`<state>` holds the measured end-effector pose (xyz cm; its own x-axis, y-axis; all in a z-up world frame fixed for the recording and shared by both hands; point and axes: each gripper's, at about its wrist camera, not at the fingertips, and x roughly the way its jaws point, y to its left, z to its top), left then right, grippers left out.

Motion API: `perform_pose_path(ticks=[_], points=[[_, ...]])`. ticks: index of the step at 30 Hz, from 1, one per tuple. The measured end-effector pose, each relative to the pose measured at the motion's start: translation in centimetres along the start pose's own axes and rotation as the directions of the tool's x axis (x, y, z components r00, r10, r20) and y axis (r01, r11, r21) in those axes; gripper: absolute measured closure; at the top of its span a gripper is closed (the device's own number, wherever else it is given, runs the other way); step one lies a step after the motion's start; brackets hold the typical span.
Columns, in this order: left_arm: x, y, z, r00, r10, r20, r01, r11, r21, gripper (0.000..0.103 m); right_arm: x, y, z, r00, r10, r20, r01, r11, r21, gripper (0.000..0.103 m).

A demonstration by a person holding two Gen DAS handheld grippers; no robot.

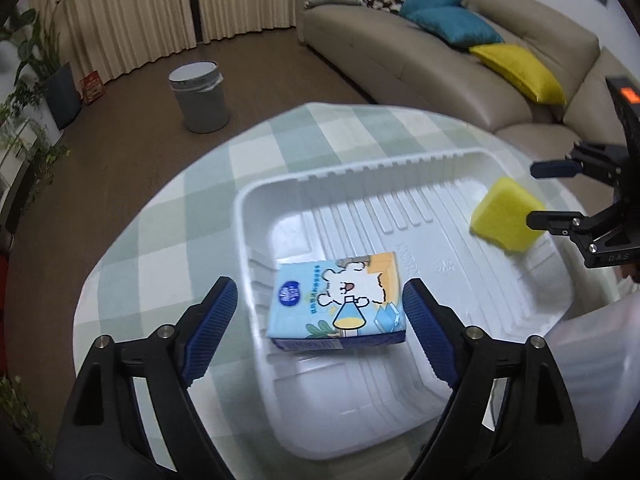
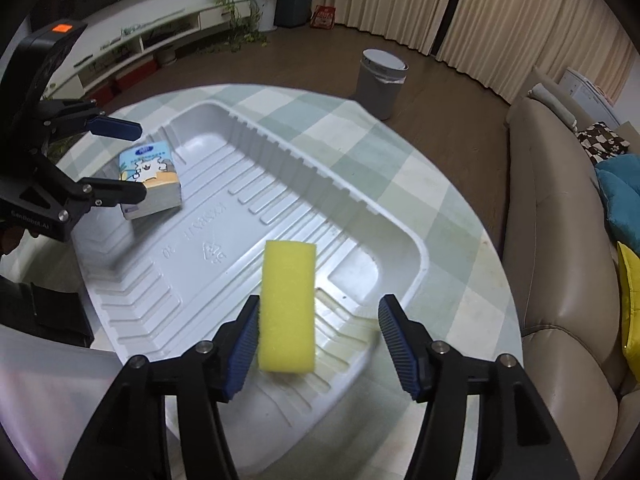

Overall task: Organize soft objects
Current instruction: 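Release the tissue pack into the tray while the right tool releases the sponge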

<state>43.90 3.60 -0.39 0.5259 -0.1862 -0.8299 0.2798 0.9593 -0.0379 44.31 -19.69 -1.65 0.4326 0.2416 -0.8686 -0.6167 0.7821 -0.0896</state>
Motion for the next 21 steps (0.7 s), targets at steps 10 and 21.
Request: perform_pose_path(ticks=[10, 21], points=[[-3.3, 0.4, -0.5, 0.999, -0.001, 0.046, 0.003, 0.999, -0.032, 0.016, -4.8, -2.5, -1.4, 0.996, -0.038, 0.078, 0.032, 0.996, 0.078, 0.032], [-7.1, 1.2, -2.0, 0.99, 0.012, 0.138, 0.0, 0.996, -0.091, 0.0, -7.6, -1.0, -1.1, 0.993, -0.046, 0.113, 0.038, 0.996, 0.077, 0.028]])
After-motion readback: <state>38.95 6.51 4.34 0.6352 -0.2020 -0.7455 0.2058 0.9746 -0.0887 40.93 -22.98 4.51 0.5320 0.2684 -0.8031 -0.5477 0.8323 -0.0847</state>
